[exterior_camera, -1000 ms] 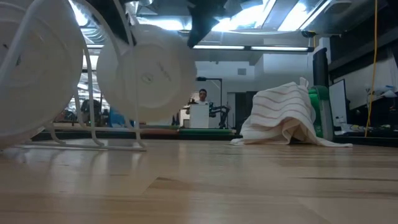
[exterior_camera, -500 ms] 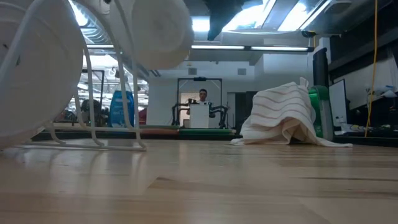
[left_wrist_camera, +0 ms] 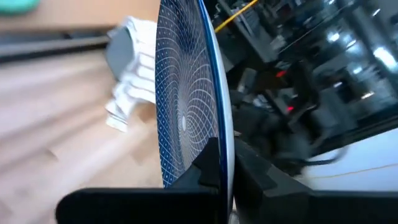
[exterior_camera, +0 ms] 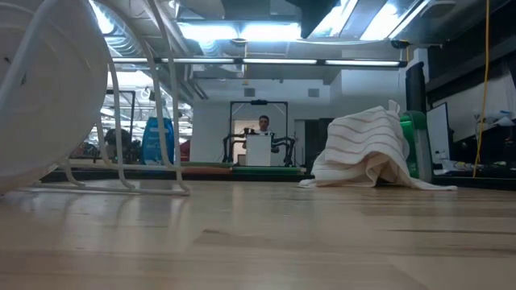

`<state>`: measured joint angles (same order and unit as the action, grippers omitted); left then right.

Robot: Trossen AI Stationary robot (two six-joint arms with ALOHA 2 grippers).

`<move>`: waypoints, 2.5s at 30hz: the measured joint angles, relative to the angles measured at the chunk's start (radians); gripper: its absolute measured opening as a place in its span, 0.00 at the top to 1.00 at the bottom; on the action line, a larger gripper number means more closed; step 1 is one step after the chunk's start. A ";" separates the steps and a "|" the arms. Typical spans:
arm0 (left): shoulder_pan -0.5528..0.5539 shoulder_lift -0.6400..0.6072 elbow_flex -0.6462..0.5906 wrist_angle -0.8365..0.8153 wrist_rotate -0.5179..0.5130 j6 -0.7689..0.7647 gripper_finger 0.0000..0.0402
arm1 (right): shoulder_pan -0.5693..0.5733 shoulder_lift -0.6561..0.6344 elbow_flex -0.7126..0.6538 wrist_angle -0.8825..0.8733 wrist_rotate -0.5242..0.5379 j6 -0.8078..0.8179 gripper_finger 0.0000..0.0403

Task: Sort dishes
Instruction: Put the blue plate in the white dish rack

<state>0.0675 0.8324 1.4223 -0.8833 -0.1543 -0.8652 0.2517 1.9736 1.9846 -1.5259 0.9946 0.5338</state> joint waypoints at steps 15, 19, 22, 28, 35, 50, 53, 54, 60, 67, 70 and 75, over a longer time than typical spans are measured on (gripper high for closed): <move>-0.304 0.081 -0.007 -0.127 0.017 -0.367 0.98 | 0.011 0.000 -0.170 -0.012 -0.009 0.182 0.81; -0.363 0.144 -0.007 -0.127 0.012 -0.437 0.98 | 0.011 0.000 -0.209 -0.011 -0.010 0.222 0.81; -0.398 0.186 -0.007 -0.126 0.012 -0.503 0.98 | 0.011 0.000 -0.231 -0.003 -0.011 0.234 0.81; -0.447 0.261 -0.008 -0.139 0.013 -0.606 0.98 | 0.011 0.000 -0.246 0.028 -0.019 0.250 0.81; -0.461 0.364 -0.007 -0.207 0.009 -0.652 0.98 | 0.011 0.000 -0.246 0.065 -0.019 0.248 0.81; -0.460 0.600 -0.008 -0.216 0.011 -0.589 0.98 | 0.011 0.000 -0.246 0.074 -0.019 0.246 0.81; -0.460 0.616 -0.007 -0.218 0.018 -0.577 0.97 | 0.011 0.000 -0.246 0.074 -0.019 0.246 0.81; -0.461 0.619 -0.008 -0.219 0.022 -0.574 0.96 | 0.011 0.000 -0.246 0.074 -0.019 0.246 0.81; -0.466 0.634 -0.008 -0.226 0.031 -0.535 0.90 | 0.011 0.000 -0.246 0.074 -0.019 0.246 0.81; -0.470 0.634 -0.008 -0.227 0.027 -0.475 0.86 | 0.011 0.000 -0.246 0.074 -0.019 0.246 0.81; -0.470 0.634 -0.008 -0.224 0.027 -0.444 0.85 | 0.011 0.000 -0.246 0.074 -0.019 0.246 0.81; -0.470 0.633 -0.008 -0.221 0.020 -0.440 0.83 | 0.011 0.000 -0.246 0.076 -0.020 0.246 0.81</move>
<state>-0.4023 1.4654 1.4143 -1.1040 -0.1341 -1.3048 0.2630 1.9736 1.7382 -1.4501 0.9749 0.7799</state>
